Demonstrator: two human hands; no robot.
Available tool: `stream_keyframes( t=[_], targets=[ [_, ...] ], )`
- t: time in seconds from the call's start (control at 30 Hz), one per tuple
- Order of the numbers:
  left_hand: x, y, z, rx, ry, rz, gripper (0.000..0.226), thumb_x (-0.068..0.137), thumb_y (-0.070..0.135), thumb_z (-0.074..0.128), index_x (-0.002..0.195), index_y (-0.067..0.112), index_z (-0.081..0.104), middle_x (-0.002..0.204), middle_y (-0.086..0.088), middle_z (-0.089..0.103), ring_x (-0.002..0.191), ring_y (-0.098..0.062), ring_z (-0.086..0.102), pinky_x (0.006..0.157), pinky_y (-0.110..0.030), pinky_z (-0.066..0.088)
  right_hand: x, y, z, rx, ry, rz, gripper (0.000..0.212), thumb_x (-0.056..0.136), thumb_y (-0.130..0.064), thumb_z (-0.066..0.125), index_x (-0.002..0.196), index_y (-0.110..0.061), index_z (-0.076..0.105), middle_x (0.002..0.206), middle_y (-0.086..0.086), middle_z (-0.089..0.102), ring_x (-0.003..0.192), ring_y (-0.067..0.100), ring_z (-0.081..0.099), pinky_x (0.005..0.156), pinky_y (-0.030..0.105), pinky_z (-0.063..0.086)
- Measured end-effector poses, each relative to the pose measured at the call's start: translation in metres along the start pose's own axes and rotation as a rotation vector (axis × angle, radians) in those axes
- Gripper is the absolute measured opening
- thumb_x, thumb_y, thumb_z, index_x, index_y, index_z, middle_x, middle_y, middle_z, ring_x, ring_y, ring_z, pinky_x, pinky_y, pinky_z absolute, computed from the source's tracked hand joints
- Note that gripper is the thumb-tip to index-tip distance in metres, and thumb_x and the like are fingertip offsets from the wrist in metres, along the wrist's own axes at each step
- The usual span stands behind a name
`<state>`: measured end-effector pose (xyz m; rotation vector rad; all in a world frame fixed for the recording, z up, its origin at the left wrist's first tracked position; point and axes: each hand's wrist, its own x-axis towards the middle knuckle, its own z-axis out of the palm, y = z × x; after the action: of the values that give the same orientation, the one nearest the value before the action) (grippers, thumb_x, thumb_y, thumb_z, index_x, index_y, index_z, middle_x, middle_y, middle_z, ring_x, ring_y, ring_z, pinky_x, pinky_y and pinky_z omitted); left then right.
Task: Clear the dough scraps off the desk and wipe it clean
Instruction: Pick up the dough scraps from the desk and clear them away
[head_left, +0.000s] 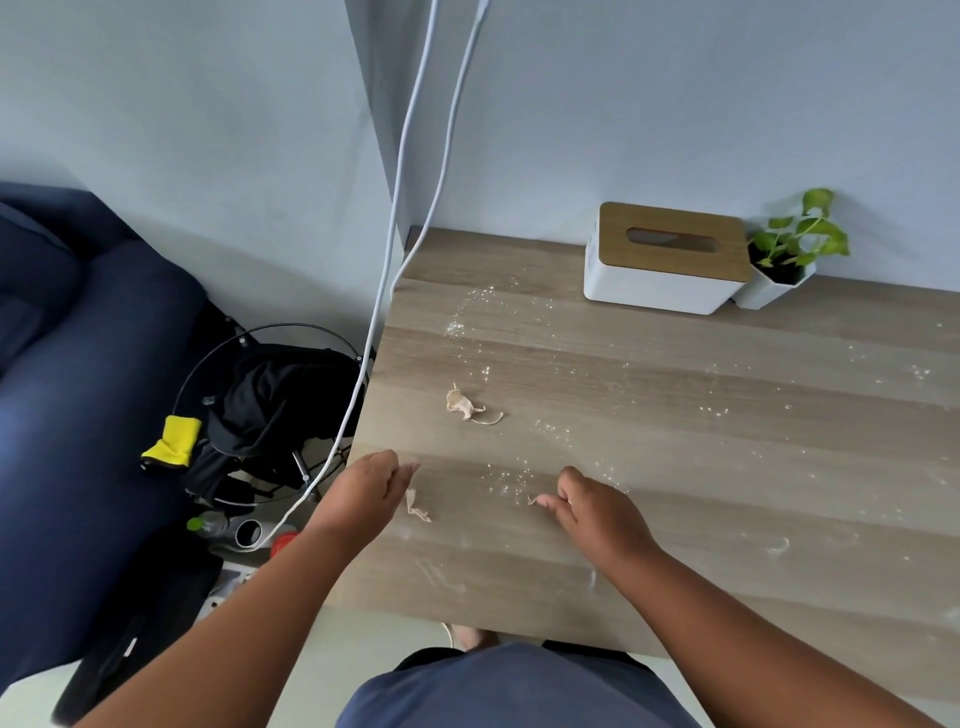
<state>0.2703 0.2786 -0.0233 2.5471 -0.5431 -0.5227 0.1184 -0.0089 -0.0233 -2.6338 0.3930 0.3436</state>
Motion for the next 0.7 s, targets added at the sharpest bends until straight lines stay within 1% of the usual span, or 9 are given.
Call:
stream_keyframes(
  t=[0.1, 0.2, 0.27, 0.33, 0.43, 0.5, 0.57, 0.63, 0.7],
  targets=[
    [-0.001, -0.003, 0.0, -0.015, -0.016, -0.049, 0.044, 0.105, 0.044, 0.048, 0.073, 0.015, 0.041, 0.065, -0.004, 0.051, 0.06, -0.023, 0.049, 0.056, -0.038, 0.038, 0.001, 0.0, 0.0, 0.062, 0.014, -0.017, 0.032, 0.102, -0.043, 0.06, 0.098, -0.013, 0.051, 0.067, -0.006, 0.045, 0.058, 0.019, 0.043, 0.055, 0.032, 0.03],
    [0.0, -0.006, 0.0, -0.057, -0.017, -0.083, 0.036, 0.106, 0.042, 0.046, 0.084, 0.014, 0.049, 0.071, -0.004, 0.059, 0.066, -0.026, 0.056, 0.062, -0.042, 0.045, 0.002, -0.003, 0.001, 0.066, -0.009, -0.047, 0.029, 0.104, -0.041, 0.056, 0.104, -0.012, 0.054, 0.075, -0.005, 0.052, 0.064, 0.019, 0.049, 0.058, 0.033, 0.035],
    [0.0, -0.007, 0.0, -0.065, -0.008, -0.069, 0.027, 0.107, 0.037, 0.046, 0.095, 0.015, 0.057, 0.078, 0.0, 0.063, 0.072, -0.024, 0.059, 0.066, -0.04, 0.047, 0.003, -0.005, 0.002, -0.009, -0.034, -0.052, 0.032, 0.106, -0.048, 0.047, 0.098, -0.017, 0.052, 0.079, -0.006, 0.054, 0.068, 0.019, 0.054, 0.06, 0.034, 0.04],
    [-0.001, -0.007, 0.001, -0.042, 0.002, -0.041, 0.025, 0.108, 0.034, 0.045, 0.1, 0.016, 0.06, 0.084, 0.001, 0.064, 0.077, -0.024, 0.06, 0.068, -0.038, 0.048, 0.003, -0.006, 0.003, -0.12, -0.017, -0.054, 0.037, 0.107, -0.054, 0.036, 0.09, -0.023, 0.046, 0.078, -0.008, 0.053, 0.067, 0.017, 0.054, 0.057, 0.032, 0.039],
    [-0.004, -0.009, 0.003, 0.007, -0.023, -0.023, 0.028, 0.108, 0.036, 0.042, 0.092, 0.016, 0.053, 0.078, 0.002, 0.058, 0.072, -0.026, 0.055, 0.061, -0.038, 0.04, 0.003, -0.006, 0.006, -0.169, 0.003, -0.037, 0.042, 0.104, -0.06, 0.025, 0.084, -0.027, 0.041, 0.073, -0.01, 0.052, 0.064, 0.017, 0.053, 0.054, 0.031, 0.036],
    [-0.007, -0.01, 0.007, 0.038, -0.039, -0.028, 0.028, 0.108, 0.037, 0.04, 0.087, 0.02, 0.045, 0.074, 0.004, 0.053, 0.068, -0.027, 0.051, 0.057, -0.036, 0.033, 0.003, -0.005, 0.009, -0.171, -0.024, -0.014, 0.043, 0.1, -0.064, 0.028, 0.084, -0.027, 0.043, 0.074, -0.01, 0.054, 0.065, 0.016, 0.054, 0.055, 0.03, 0.039],
    [-0.009, -0.01, 0.011, 0.074, -0.044, -0.03, 0.026, 0.106, 0.04, 0.042, 0.087, 0.023, 0.041, 0.076, 0.004, 0.055, 0.068, -0.027, 0.052, 0.056, -0.035, 0.032, 0.004, -0.004, 0.012, -0.144, -0.052, 0.003, 0.037, 0.097, -0.065, 0.041, 0.092, -0.029, 0.047, 0.08, -0.013, 0.057, 0.067, 0.012, 0.056, 0.059, 0.029, 0.046],
    [-0.012, -0.01, 0.015, 0.103, -0.043, -0.029, 0.027, 0.102, 0.05, 0.048, 0.093, 0.025, 0.045, 0.083, 0.007, 0.06, 0.072, -0.023, 0.057, 0.057, -0.035, 0.04, 0.004, -0.004, 0.014, -0.111, -0.07, 0.001, 0.03, 0.096, -0.061, 0.052, 0.103, -0.032, 0.05, 0.088, -0.017, 0.056, 0.07, 0.008, 0.054, 0.063, 0.029, 0.045],
    [-0.015, -0.012, 0.017, 0.112, -0.054, -0.042, 0.037, 0.093, 0.063, 0.058, 0.102, 0.028, 0.048, 0.095, 0.011, 0.063, 0.083, -0.019, 0.062, 0.064, -0.034, 0.047, 0.004, -0.006, 0.017, -0.065, -0.077, 0.002, 0.031, 0.096, -0.057, 0.057, 0.114, -0.032, 0.053, 0.1, -0.017, 0.06, 0.078, 0.006, 0.057, 0.066, 0.029, 0.044]
  ],
)
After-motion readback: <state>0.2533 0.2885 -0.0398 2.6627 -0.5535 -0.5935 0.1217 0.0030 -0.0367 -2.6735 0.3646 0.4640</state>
